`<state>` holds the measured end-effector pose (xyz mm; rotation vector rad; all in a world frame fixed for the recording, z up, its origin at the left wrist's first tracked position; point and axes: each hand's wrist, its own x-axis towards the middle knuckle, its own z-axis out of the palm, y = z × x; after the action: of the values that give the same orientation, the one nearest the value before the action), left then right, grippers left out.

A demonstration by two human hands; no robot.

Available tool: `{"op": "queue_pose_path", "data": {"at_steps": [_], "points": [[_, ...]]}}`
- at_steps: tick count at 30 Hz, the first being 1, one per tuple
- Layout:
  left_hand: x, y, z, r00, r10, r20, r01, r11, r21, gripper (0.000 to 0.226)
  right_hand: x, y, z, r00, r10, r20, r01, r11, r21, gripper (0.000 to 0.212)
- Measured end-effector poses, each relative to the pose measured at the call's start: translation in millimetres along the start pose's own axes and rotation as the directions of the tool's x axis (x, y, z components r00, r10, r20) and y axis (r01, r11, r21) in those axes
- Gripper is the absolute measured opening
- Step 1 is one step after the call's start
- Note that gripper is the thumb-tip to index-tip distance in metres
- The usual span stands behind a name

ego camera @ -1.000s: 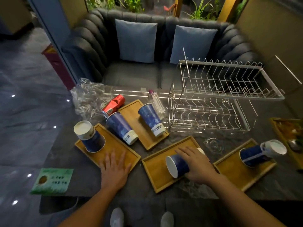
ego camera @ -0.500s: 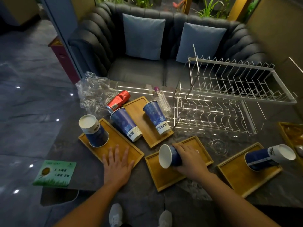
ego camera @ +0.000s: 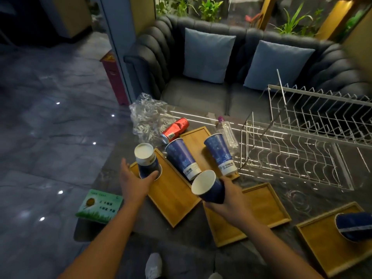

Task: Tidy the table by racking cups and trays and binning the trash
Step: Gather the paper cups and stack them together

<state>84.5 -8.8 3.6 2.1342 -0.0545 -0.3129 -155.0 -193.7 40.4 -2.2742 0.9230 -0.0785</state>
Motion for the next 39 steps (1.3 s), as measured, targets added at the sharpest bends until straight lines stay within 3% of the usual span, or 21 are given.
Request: {"op": "queue_pose_path", "data": {"at_steps": [3, 11, 13, 16, 21, 23, 25, 28, 31, 34, 36, 39], "points": [[20.6, 6.1, 3.9, 0.996, 0.038, 0.082, -0.034, 0.998, -0.046, 0.116, 5.8, -20.2, -4.0, 0.999, -0.049, 0.021, 0.049, 0.999, 0.008, 0.082], [23.7, 9.0, 0.6, 0.951, 0.262, 0.164, -0.259, 0.965, -0.038, 0.075, 19.8, -75.2, -32.7, 0.992, -0.123, -0.006, 0.12, 0.981, -0.15, 0.094], [12.1, 12.4, -2.3, 0.896, 0.39, 0.214, -0.398, 0.917, -0.005, 0.072, 21.8, -88.3, -41.5, 0.986, -0.167, -0.018, 0.157, 0.957, -0.243, 0.083], [-10.3, 15.3, -2.0, 0.759, 0.555, 0.341, -0.622, 0.773, 0.126, 0.073, 28.4, -105.2, -53.0, 0.945, -0.328, 0.014, 0.29, 0.814, -0.502, 0.071], [-30.1, 27.8, 1.6, 0.614, 0.637, 0.465, -0.773, 0.605, 0.191, 0.079, 35.7, -120.5, -53.7, 0.906, -0.362, 0.218, 0.412, 0.643, -0.646, 0.071], [-34.4, 34.8, 1.1, 0.622, 0.62, 0.478, -0.746, 0.654, 0.123, 0.079, 34.3, -120.6, -50.8, 0.907, -0.358, 0.221, 0.413, 0.657, -0.631, 0.071], [-38.5, 38.8, -3.0, 0.669, 0.574, 0.472, -0.634, 0.772, -0.04, 0.085, 32.2, -116.6, -52.9, 0.922, -0.338, 0.188, 0.38, 0.701, -0.603, 0.071], [-44.8, 44.5, -13.4, 0.757, 0.427, 0.495, -0.297, 0.899, -0.321, 0.095, 26.5, -106.4, -58.1, 0.946, -0.29, 0.145, 0.322, 0.78, -0.537, 0.071], [-49.2, 49.2, -16.3, 0.798, 0.288, 0.53, 0.099, 0.803, -0.587, 0.078, 16.9, -98.0, -60.1, 0.956, -0.28, 0.084, 0.286, 0.841, -0.46, 0.073], [-61.9, 57.7, -15.6, 0.815, 0.242, 0.526, 0.187, 0.749, -0.635, 0.059, 9.3, -98.1, -60.2, 0.965, -0.254, 0.064, 0.26, 0.894, -0.366, 0.075], [-74.3, 64.3, -12.3, 0.789, 0.245, 0.563, 0.208, 0.757, -0.62, 0.053, 6.4, -100.7, -57.9, 0.963, -0.26, 0.074, 0.27, 0.895, -0.356, 0.074], [-86.1, 74.4, -8.0, 0.776, 0.268, 0.571, 0.135, 0.814, -0.565, 0.066, 1.0, -102.0, -56.1, 0.963, -0.265, 0.043, 0.264, 0.909, -0.324, 0.071]]}}
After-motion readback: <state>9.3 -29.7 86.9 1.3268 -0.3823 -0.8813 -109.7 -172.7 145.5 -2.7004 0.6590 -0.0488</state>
